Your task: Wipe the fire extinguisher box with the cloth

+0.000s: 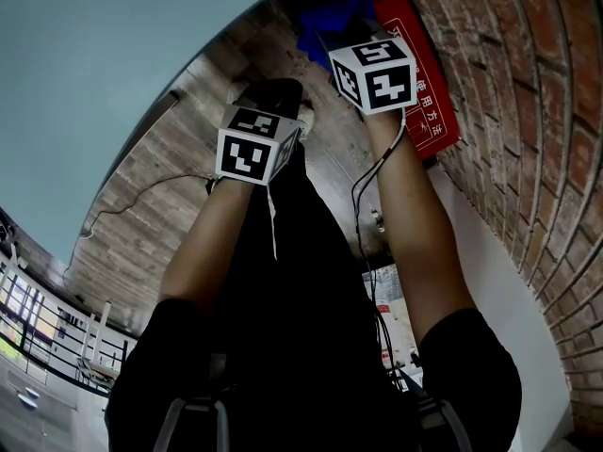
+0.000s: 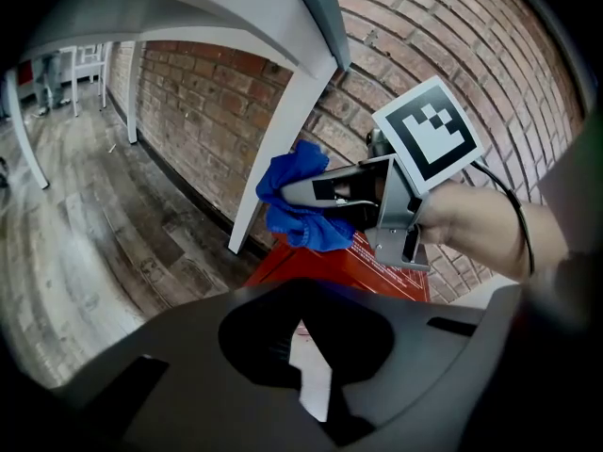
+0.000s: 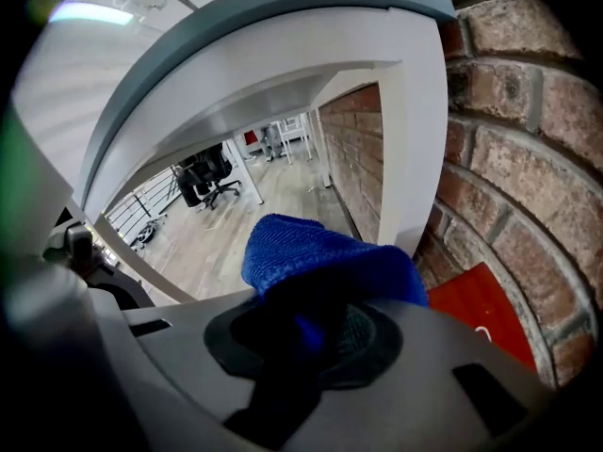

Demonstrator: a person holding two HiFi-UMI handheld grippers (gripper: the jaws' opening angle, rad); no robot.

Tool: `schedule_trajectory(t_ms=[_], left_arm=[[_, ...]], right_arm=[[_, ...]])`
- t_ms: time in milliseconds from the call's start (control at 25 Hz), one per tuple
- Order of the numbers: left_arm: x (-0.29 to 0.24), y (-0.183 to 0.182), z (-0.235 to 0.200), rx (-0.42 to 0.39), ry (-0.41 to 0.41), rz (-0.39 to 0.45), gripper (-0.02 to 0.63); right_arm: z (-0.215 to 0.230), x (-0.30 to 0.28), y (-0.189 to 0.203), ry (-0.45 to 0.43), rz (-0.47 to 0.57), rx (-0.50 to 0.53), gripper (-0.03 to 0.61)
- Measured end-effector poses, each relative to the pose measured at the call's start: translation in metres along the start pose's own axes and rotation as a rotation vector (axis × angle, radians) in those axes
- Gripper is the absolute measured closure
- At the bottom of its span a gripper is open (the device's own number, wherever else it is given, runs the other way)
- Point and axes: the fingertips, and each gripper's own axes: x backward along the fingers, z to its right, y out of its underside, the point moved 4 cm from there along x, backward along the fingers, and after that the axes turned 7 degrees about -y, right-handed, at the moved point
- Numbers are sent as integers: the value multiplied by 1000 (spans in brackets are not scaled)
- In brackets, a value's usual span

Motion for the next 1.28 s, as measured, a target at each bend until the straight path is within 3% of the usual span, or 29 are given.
schedule_trajectory(t_ms=[360, 1280], left_arm=[[-2, -5, 1, -12, -8, -13, 609], [-4, -5, 13, -62, 17, -35, 609]], right_arm=[[-9, 2, 7, -26, 11, 32, 482], [-18, 62, 90, -75, -28, -124, 482]])
